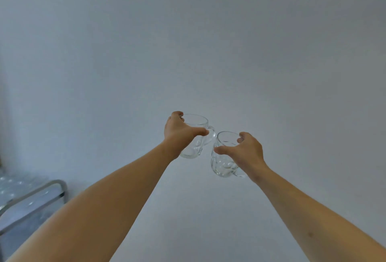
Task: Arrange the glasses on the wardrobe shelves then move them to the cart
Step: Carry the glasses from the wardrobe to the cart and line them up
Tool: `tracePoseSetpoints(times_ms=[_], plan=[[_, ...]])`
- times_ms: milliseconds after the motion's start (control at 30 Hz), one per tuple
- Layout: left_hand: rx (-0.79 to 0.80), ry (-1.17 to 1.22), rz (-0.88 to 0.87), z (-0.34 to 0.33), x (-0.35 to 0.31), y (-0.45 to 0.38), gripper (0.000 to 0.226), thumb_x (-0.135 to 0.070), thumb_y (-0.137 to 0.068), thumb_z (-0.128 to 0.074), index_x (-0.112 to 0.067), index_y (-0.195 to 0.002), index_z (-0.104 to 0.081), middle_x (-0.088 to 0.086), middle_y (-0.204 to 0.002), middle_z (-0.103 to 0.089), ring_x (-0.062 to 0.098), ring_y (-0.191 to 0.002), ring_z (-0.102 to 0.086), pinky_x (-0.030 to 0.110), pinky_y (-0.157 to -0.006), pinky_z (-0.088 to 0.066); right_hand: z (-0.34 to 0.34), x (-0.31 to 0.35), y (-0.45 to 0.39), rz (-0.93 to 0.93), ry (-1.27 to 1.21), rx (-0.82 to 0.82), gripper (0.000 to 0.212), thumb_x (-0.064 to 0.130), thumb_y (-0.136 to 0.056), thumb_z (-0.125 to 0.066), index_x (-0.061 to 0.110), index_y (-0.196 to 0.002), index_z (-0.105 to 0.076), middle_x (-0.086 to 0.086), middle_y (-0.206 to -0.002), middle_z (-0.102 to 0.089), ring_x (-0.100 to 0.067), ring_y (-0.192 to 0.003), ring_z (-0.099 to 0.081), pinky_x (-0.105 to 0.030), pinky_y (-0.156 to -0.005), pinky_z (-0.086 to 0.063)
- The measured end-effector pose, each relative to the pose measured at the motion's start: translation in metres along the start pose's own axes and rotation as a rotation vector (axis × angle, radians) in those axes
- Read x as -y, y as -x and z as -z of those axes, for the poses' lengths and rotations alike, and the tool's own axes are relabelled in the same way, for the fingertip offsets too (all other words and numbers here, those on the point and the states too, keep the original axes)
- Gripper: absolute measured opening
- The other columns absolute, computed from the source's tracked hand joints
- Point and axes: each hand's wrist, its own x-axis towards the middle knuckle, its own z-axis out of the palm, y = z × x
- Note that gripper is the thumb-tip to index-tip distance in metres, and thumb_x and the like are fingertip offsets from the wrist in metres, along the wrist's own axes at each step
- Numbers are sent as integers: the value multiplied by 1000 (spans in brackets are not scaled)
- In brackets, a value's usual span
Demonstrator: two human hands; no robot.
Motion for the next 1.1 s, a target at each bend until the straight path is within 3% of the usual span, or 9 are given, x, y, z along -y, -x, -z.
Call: tracePoseSetpoints(times_ms=[233, 433, 633, 733, 833, 967, 1100], plan=[[-225, -81, 84, 106, 51, -16, 109, -36, -51, -99, -23, -143, -43, -7, -126, -51, 17, -118, -53, 41, -104, -48, -110, 42, -9, 105, -32, 225, 112, 46, -57, -94, 10, -150, -41, -7, -141, -55, -23, -127, -54, -39, -103, -46], [-449, -226, 141, 189, 88, -19, 108, -39, -50, -98, -22, -142, -44, -7, -123, -53, 15, -114, -54, 34, -99, -47, -206, 78, -15, 212, -110, 430, 109, 43, -60, -94, 7, -149, -41, -8, -141, -55, -24, -128, -54, -40, -104, -46], [-628, -317, 232, 258, 112, -28, 108, -38, -52, -101, -17, -142, -45, 2, -124, -56, 23, -114, -56, 43, -103, -51, -289, 113, -19, 322, -186, 639, 110, 45, -61, -94, 6, -149, -40, -10, -142, -55, -25, -130, -53, -40, -106, -46], [-699, -331, 262, 277, 126, -31, 106, -38, -49, -101, -16, -138, -48, 3, -121, -57, 20, -106, -55, 33, -88, -52, -322, 125, -23, 381, -189, 707, 110, 47, -62, -93, 6, -149, -41, -10, -143, -55, -25, -130, -53, -41, -107, -47], [-762, -369, 273, 290, 136, -30, 106, -39, -49, -101, -16, -138, -48, -1, -115, -56, 17, -101, -53, 23, -72, -42, -351, 138, -29, 435, -194, 758, 109, 47, -62, -93, 5, -148, -42, -11, -142, -56, -26, -129, -54, -42, -106, -47], [-835, -435, 319, 314, 147, -23, 109, -39, -48, -101, -16, -140, -46, -1, -114, -57, 21, -107, -55, 34, -90, -51, -389, 149, -27, 473, -212, 840, 107, 47, -62, -94, 4, -147, -44, -12, -141, -57, -27, -128, -55, -39, -104, -48], [-914, -472, 355, 340, 155, -15, 108, -36, -51, -101, -15, -141, -45, 1, -117, -56, 23, -110, -55, 39, -97, -52, -427, 156, -14, 505, -226, 935, 108, 49, -61, -94, 4, -146, -44, -12, -140, -57, -28, -127, -55, -40, -104, -49]])
